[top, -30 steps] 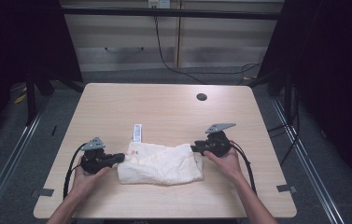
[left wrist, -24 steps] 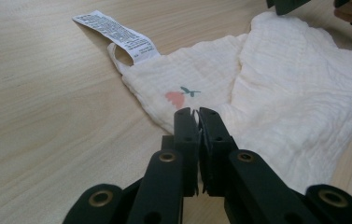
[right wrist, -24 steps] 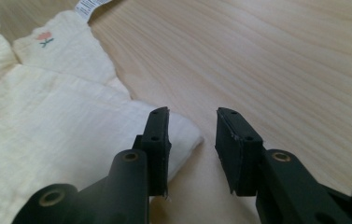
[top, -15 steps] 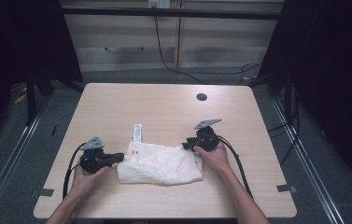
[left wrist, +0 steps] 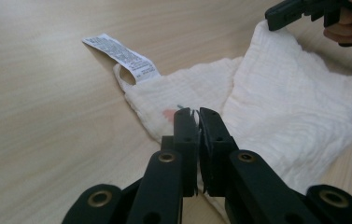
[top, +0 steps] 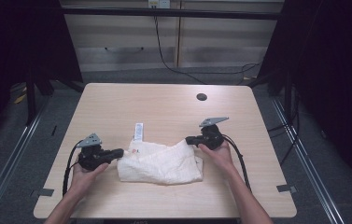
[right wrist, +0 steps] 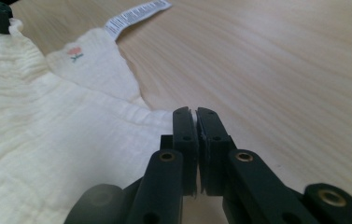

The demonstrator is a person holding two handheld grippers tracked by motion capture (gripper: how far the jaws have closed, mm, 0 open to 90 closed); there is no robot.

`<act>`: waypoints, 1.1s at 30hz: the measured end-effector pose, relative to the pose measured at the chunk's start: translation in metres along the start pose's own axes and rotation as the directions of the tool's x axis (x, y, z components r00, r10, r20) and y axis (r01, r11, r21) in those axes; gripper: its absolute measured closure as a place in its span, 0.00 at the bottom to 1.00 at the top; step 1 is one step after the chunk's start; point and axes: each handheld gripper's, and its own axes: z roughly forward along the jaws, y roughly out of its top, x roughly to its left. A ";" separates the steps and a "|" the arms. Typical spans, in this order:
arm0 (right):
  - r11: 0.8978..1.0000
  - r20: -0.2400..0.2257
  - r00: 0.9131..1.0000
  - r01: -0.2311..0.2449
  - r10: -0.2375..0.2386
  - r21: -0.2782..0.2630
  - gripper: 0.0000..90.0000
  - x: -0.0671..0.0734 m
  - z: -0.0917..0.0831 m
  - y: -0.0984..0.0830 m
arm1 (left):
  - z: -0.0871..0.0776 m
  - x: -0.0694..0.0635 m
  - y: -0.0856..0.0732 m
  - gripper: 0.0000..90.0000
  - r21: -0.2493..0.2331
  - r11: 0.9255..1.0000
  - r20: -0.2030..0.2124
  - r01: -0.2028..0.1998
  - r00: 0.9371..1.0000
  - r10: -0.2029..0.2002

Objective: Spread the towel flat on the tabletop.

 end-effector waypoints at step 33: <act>0.942 0.179 0.983 0.088 -0.030 -0.324 0.98 -0.019 -0.133 0.154 | -0.028 0.017 0.200 0.97 -0.300 0.951 -0.109 -0.068 0.993 0.036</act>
